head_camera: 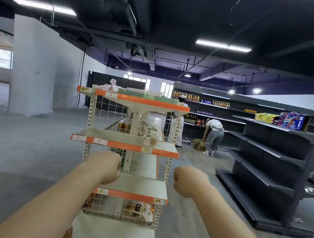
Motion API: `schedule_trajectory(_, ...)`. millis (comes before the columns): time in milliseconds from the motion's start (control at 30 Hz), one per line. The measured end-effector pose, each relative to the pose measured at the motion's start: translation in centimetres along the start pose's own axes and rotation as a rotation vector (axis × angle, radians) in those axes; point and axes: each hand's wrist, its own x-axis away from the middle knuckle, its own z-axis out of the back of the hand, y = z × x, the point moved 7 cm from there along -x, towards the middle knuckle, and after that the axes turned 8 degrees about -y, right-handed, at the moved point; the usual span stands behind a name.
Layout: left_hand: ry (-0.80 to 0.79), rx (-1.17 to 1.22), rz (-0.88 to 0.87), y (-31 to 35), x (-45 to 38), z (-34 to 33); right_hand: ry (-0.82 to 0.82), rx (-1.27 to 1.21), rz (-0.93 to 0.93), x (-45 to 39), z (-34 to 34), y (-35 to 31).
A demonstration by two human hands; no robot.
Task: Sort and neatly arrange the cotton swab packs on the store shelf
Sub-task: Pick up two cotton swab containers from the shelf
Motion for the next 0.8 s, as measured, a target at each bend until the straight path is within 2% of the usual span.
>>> schedule_trajectory(367, 0.037, 0.019, 0.070, 0.1, -2.9, -3.6, -0.026, -0.156, -0.038, -4.3, -4.7, 0.8)
schedule_trajectory(800, -0.036, 0.045, 0.034, -3.3, -11.9, -8.2, -0.019, -0.351, -0.121, -14.3, -9.6, 0.3)
